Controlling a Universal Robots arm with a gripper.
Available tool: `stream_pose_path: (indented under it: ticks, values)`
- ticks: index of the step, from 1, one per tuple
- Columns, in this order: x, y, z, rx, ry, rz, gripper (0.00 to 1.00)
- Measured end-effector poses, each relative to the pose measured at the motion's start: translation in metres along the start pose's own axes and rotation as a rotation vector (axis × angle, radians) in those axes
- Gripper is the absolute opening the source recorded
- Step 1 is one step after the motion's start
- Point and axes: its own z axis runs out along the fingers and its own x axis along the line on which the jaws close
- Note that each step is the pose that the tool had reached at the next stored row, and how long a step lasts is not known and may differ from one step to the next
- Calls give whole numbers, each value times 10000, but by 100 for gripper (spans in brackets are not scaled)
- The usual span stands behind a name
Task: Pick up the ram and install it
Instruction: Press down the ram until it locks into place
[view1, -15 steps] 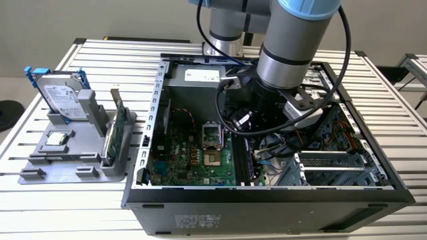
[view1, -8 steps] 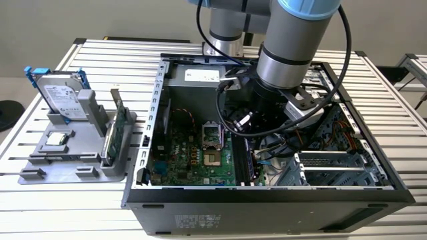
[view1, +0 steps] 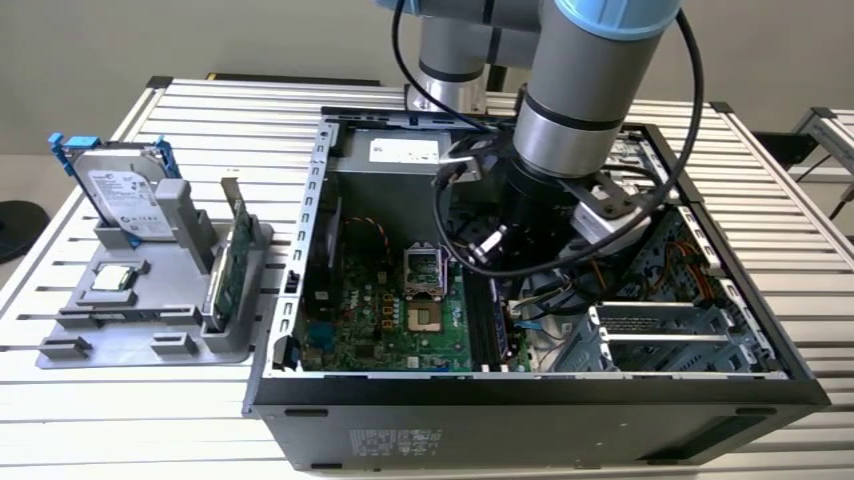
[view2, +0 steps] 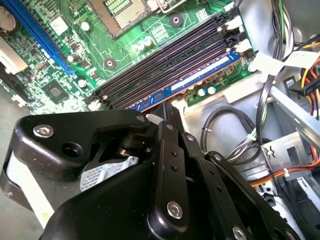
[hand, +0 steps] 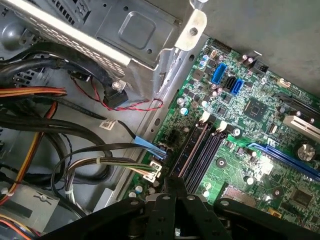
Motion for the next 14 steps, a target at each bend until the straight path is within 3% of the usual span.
stream_pose_path:
  ticks: [4, 9, 14]
  values:
    - [0, 0, 0, 21, 43, -306, 0]
    - [0, 0, 0, 224, 182, -635, 0]
    - [-2, -2, 1, 263, 236, -1136, 0]
